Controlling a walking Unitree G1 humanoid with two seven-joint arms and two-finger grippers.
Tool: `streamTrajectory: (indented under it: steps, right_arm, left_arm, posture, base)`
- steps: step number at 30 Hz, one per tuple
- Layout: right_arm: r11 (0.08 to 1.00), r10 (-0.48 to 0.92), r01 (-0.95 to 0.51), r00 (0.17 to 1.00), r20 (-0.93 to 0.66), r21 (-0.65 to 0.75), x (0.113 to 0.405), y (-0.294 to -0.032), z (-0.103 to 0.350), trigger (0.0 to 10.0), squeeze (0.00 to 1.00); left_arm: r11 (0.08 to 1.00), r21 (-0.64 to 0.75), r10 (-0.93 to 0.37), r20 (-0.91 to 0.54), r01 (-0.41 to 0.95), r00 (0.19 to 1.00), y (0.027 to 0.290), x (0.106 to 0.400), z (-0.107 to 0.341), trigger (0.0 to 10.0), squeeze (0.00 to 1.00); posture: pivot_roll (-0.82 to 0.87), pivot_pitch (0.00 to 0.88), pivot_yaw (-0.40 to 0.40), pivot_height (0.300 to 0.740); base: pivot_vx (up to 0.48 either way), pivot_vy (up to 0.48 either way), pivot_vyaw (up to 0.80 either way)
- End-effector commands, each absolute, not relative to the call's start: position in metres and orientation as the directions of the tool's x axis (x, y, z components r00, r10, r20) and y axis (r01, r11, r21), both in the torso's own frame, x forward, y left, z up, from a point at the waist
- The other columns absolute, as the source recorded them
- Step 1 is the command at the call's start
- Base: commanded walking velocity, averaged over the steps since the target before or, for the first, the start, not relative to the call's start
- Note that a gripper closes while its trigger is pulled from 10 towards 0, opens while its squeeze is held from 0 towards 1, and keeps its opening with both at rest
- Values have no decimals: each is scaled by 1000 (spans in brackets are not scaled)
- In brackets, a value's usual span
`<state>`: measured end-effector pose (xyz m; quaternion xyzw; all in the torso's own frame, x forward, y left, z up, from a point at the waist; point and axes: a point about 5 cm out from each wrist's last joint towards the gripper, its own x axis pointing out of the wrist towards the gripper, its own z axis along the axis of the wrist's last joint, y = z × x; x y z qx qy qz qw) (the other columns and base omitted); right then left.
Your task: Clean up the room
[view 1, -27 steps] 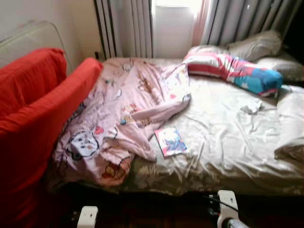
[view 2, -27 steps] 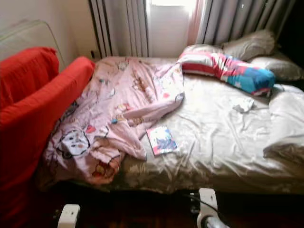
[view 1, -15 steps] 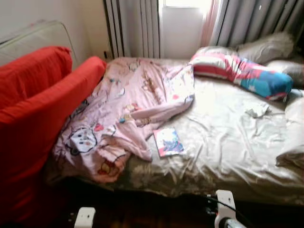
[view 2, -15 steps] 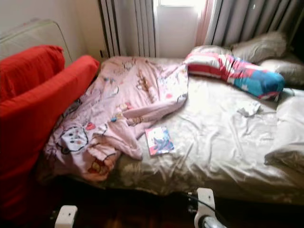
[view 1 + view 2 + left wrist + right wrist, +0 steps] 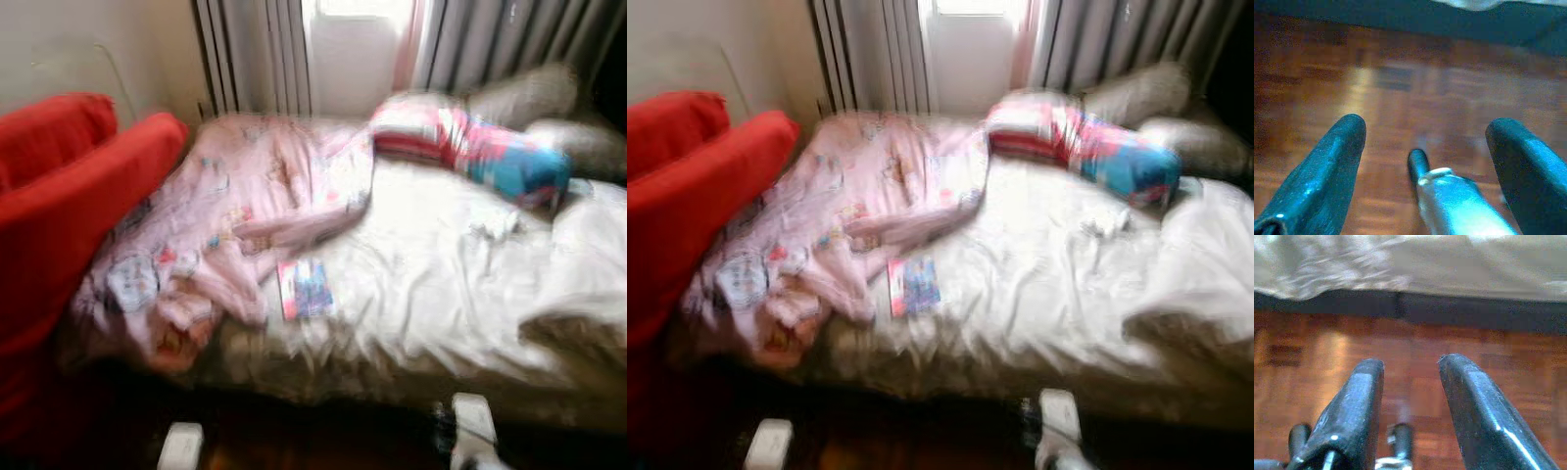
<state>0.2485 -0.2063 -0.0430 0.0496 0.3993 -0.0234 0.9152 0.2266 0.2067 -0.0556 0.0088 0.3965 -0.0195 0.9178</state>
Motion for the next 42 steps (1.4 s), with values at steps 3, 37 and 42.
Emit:
streamTrajectory:
  steps: [3,37,42]
  right_arm:
    - [993,12,78,684,-729,89,251,-199,-43,10000,0]
    - [993,11,78,691,-723,90,252,-198,-42,10000,0]
    - [993,10,80,691,-722,91,252,-198,-42,10000,0]
  left_arm:
    - [999,30,-5,-750,42,661,217,220,-58,10000,0]
    - [999,33,3,-750,33,661,219,220,-58,10000,0]
    - [999,33,5,-748,29,663,219,220,-58,10000,0]
  posture:
    - [-2,61,-14,740]
    - [-10,65,-11,740]
    - [-11,63,-11,740]
  base:
    - [0,-335,0]
    - [0,-304,0]
    - [0,0,0]
